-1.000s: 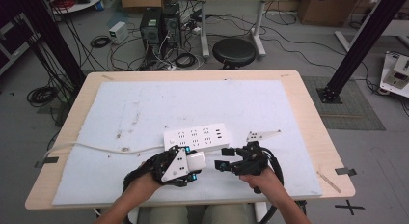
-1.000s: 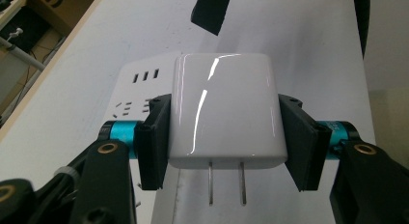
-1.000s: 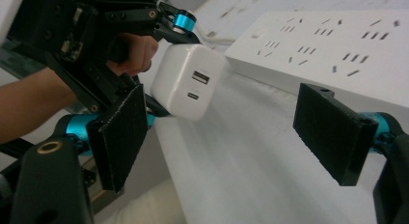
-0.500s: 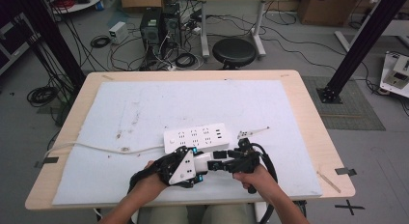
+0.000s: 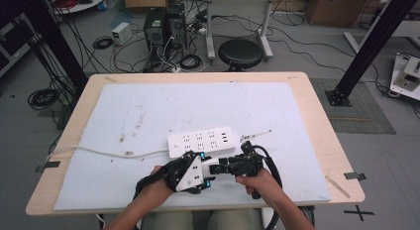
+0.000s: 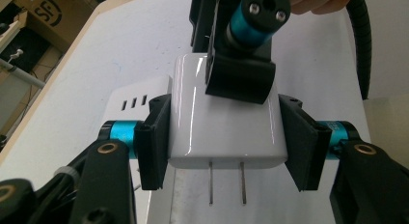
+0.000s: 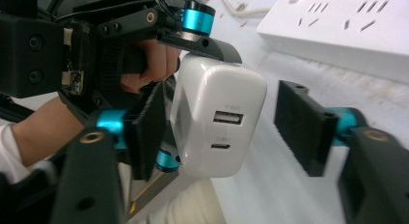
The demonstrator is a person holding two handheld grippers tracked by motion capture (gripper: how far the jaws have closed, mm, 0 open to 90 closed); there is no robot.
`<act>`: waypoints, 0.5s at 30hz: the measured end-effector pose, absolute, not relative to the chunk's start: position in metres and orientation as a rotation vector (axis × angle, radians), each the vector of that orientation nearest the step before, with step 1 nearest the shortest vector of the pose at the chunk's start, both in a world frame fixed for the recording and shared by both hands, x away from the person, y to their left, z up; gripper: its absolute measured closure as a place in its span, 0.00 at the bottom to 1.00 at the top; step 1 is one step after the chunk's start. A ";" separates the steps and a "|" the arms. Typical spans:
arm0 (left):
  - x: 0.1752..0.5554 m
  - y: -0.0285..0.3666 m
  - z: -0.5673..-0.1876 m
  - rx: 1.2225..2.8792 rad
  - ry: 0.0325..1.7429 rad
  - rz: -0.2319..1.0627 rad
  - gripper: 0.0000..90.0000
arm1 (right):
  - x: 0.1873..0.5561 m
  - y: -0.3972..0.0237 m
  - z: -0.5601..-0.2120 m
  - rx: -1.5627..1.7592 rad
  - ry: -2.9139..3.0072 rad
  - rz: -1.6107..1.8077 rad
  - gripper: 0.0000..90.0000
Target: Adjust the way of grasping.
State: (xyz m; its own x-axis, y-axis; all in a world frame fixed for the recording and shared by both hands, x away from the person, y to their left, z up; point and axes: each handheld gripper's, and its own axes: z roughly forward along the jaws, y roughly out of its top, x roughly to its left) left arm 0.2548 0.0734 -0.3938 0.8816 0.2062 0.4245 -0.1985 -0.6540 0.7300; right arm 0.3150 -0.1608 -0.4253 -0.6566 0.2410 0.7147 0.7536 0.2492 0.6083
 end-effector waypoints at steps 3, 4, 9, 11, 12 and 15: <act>0.254 0.073 -0.395 2.199 -0.001 0.618 0.47 | 0.316 -0.160 -0.427 -0.874 -2.027 -1.406 0.53; 0.254 0.073 -0.395 2.197 -0.006 0.622 0.47 | 0.315 -0.160 -0.427 -0.870 -2.024 -1.398 0.55; 0.252 0.071 -0.396 2.195 -0.014 0.642 0.47 | 0.314 -0.159 -0.427 -0.862 -2.035 -1.396 0.59; 0.252 0.071 -0.396 2.199 -0.021 0.651 0.47 | 0.315 -0.160 -0.427 -0.857 -2.035 -1.396 0.62; 0.252 0.071 -0.397 2.196 -0.021 0.654 0.47 | 0.315 -0.161 -0.427 -0.866 -2.020 -1.384 0.66; 0.252 0.071 -0.399 2.192 -0.004 0.652 0.46 | 0.315 -0.162 -0.426 -0.855 -2.011 -1.400 0.69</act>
